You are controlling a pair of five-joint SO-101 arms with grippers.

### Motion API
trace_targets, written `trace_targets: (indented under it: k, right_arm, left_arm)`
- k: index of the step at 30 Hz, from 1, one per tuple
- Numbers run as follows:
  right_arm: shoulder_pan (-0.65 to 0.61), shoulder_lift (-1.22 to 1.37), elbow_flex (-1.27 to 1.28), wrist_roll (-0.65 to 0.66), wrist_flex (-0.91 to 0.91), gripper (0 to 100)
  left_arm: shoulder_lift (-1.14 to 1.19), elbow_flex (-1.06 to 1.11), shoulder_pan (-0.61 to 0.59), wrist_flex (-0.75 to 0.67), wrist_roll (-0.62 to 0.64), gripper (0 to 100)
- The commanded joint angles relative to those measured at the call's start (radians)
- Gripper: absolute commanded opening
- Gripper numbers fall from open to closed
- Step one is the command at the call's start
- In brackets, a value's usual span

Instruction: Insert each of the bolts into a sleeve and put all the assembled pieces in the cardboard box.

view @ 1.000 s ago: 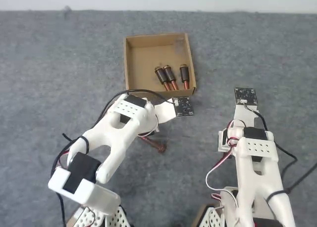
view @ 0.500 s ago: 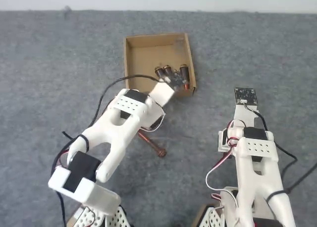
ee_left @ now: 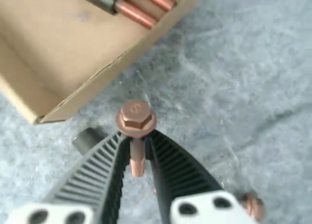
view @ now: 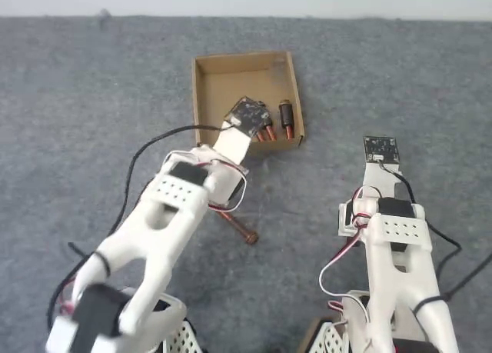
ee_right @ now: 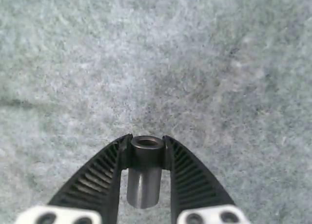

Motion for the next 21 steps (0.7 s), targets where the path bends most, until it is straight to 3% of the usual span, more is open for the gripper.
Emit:
trace_targets:
  k: [1, 6, 13, 21]
  right_arm:
    - [-0.002, -0.039, -0.009, 0.008, -0.008, 0.6]
    - [-0.002, -0.039, -0.009, 0.008, -0.01, 0.6]
    - [-0.002, -0.039, -0.009, 0.008, -0.015, 0.6]
    - [-0.01, -0.039, -0.009, 0.008, -0.081, 0.6]
  left_arm:
    - [-0.19, 0.027, -0.011, -0.038, 0.101, 1]
    - [-0.307, 0.081, -0.063, -0.066, 0.176, 1]
    - [-0.436, 0.211, -0.247, -0.226, 0.305, 1]
    - [-0.574, 0.42, -0.423, -0.373, 0.315, 1]
